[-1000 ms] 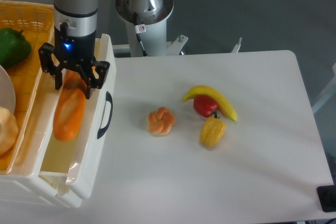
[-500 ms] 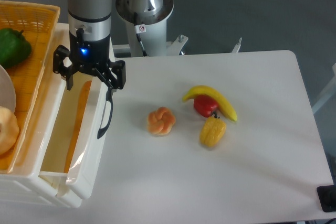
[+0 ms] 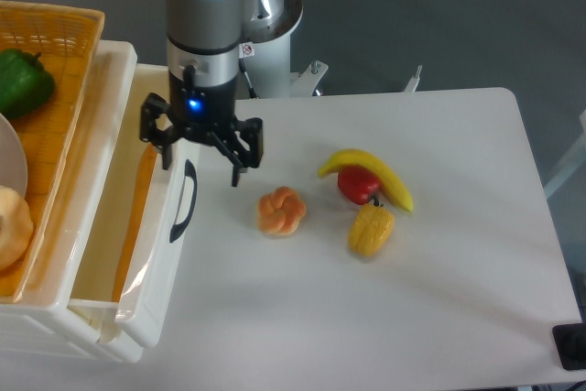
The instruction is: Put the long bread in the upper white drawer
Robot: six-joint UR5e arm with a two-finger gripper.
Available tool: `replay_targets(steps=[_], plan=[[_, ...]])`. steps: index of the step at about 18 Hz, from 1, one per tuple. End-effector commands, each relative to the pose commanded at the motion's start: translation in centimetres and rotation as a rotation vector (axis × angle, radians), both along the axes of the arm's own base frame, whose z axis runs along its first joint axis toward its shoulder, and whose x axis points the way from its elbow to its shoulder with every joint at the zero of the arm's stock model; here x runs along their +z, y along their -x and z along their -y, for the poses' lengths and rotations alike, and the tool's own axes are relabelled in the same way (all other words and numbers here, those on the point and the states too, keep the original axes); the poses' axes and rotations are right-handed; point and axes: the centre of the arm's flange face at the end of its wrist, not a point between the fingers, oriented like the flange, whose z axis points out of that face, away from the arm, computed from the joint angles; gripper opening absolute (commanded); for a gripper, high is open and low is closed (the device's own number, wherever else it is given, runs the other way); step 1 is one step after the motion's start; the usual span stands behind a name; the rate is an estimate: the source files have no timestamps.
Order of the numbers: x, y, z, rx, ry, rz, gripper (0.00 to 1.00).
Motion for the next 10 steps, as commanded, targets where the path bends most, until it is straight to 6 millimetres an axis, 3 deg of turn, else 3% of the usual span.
replay_targets(steps=[4,10], plan=[[-2.3,2.6,0.8,-0.191,0.133,-0.102,1.00],[-5.3,7.1,2.4,-0.209,0.227,-0.115,1.00]])
